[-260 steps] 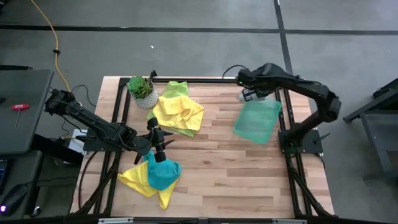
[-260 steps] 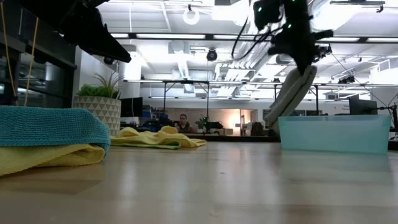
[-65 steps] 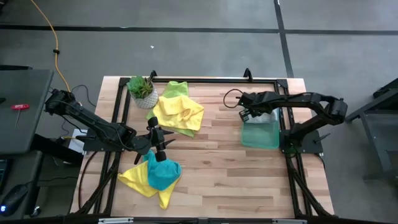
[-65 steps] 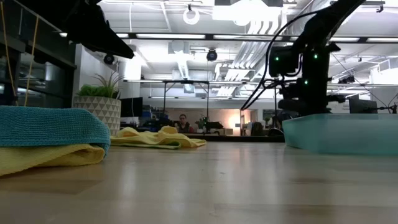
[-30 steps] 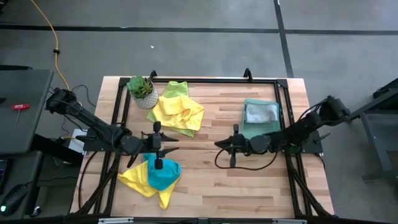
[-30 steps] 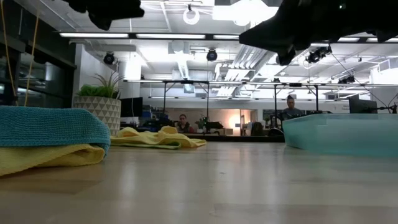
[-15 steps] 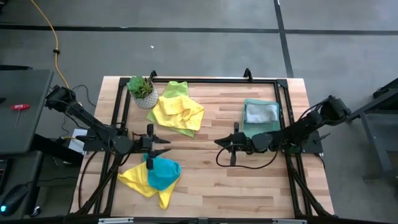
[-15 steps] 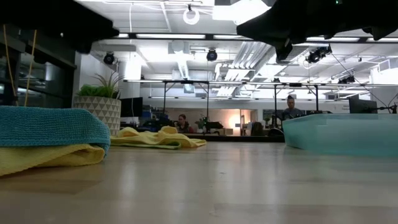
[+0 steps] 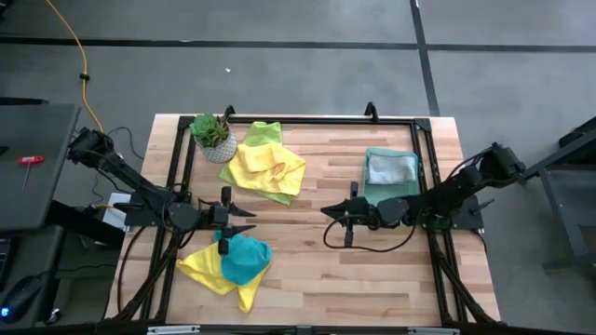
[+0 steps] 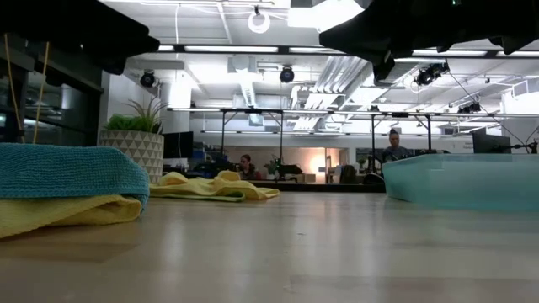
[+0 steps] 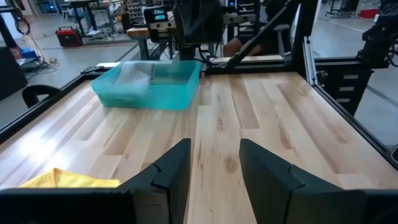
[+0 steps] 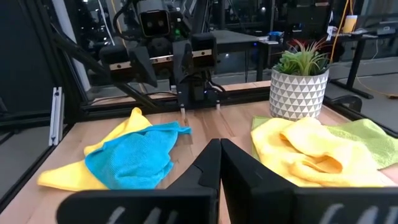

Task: Fold microfiber towels
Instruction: Fold the top yellow microfiber cloth

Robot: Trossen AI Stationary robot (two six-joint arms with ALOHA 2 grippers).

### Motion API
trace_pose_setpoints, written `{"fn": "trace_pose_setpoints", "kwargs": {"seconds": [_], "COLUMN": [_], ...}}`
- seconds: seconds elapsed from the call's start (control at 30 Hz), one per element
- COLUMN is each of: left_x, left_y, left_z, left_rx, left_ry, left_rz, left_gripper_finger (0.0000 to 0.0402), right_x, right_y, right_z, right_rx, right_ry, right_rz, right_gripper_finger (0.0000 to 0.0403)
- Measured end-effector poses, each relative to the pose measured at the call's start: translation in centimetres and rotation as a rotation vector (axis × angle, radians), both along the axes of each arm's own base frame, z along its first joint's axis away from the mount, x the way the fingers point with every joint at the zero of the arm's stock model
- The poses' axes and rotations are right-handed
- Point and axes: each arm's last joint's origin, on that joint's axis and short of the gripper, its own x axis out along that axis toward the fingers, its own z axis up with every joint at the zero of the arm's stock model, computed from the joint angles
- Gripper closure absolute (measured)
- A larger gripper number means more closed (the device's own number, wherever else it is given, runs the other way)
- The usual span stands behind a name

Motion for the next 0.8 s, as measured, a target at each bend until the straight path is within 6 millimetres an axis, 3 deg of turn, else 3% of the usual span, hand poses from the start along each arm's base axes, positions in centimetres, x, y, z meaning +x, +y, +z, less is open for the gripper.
{"fn": "trace_pose_setpoints", "kwargs": {"seconds": [0.43, 0.63, 0.8], "left_x": [0.2, 0.6, 1.5], "left_y": [0.0, -0.1, -0.2], "left_z": [0.3, -0.4, -0.5], "left_rx": [0.011, 0.035, 0.035], "left_ry": [-0.037, -0.004, 0.000], "left_rz": [0.023, 0.050, 0.060], "left_gripper_finger": [0.0273, 0.0267, 0.0235], "right_x": [0.0, 0.0, 0.0], "right_y": [0.0, 0.0, -0.1], "right_z": [0.0, -0.1, -0.2], "right_rx": [-0.016, -0.018, -0.020], "right_ry": [0.003, 0.017, 0.023], "right_rz": [0.001, -0.007, -0.023], "right_gripper_finger": [0.0396, 0.0354, 0.0311]}}
